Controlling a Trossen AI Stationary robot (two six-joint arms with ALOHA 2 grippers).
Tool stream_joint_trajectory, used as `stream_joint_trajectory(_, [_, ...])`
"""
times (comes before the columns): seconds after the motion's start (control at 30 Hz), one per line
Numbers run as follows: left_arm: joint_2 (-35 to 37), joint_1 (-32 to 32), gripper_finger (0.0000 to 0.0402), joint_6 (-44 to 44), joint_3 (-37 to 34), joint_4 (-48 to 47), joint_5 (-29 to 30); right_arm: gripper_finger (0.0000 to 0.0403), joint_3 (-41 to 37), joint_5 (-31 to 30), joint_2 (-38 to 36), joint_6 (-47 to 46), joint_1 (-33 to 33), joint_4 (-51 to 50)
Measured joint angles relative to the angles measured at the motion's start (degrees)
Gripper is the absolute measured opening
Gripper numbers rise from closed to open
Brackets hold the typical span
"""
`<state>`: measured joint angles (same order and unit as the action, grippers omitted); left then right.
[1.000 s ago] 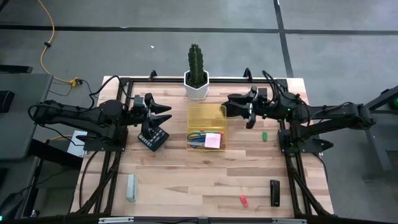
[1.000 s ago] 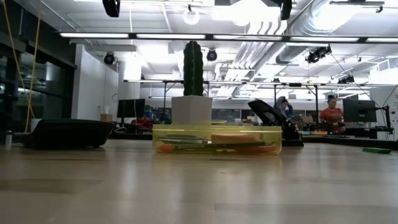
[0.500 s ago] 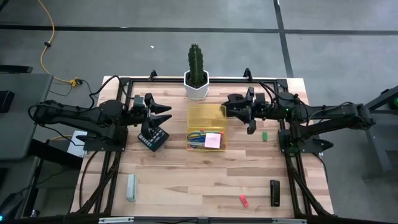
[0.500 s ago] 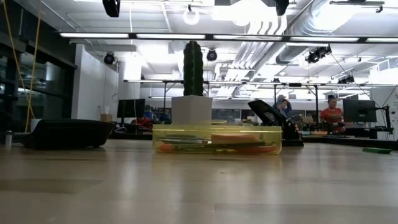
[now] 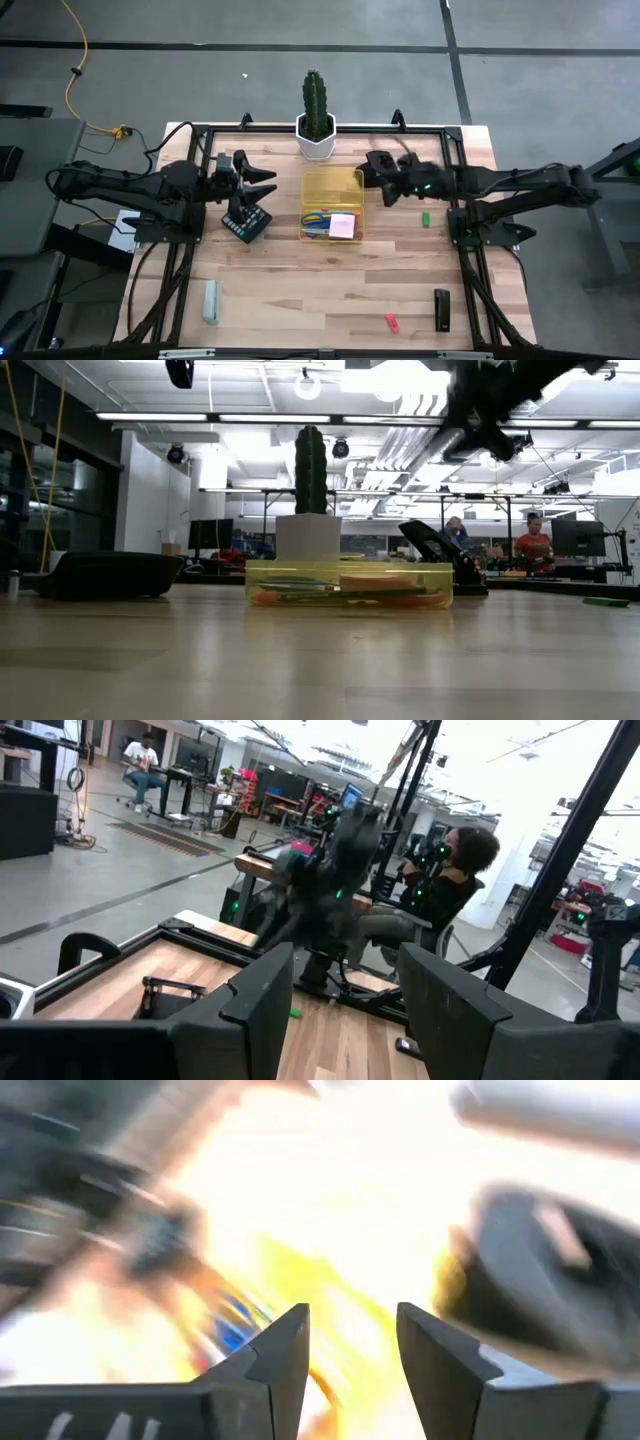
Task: Pack school essentials
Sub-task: Put the green eraser into the supply box
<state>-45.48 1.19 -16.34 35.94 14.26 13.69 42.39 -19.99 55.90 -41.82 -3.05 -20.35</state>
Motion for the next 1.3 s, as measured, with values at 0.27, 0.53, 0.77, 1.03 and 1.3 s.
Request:
stream_joint_trajectory(0.27, [-1.8,0.0,0.017,0.0,0.0,-0.2,0.0,0.0145,-0.2,6.3,9.9,-31.3,0.7,-40.3])
stream_joint_trajectory(0.53, [-2.8,0.0,0.017,0.0,0.0,-0.3,-0.6,0.0145,-0.2,9.5,18.3,-32.8,-0.4,-42.9])
stream_joint_trajectory(0.77, [-2.8,0.0,0.017,0.0,0.0,-0.3,-0.6,0.0145,-8.5,16.2,17.1,-34.0,-5.1,-34.0])
stream_joint_trajectory(1.03, [-2.8,0.0,0.017,0.0,0.0,-0.3,-0.7,0.0145,-14.3,17.1,10.9,-40.9,-5.6,-31.4])
stream_joint_trajectory(1.3, [-2.7,0.0,0.017,0.0,0.0,-0.3,-0.7,0.0145,-18.4,18.5,10.2,-45.2,-5.5,-26.9])
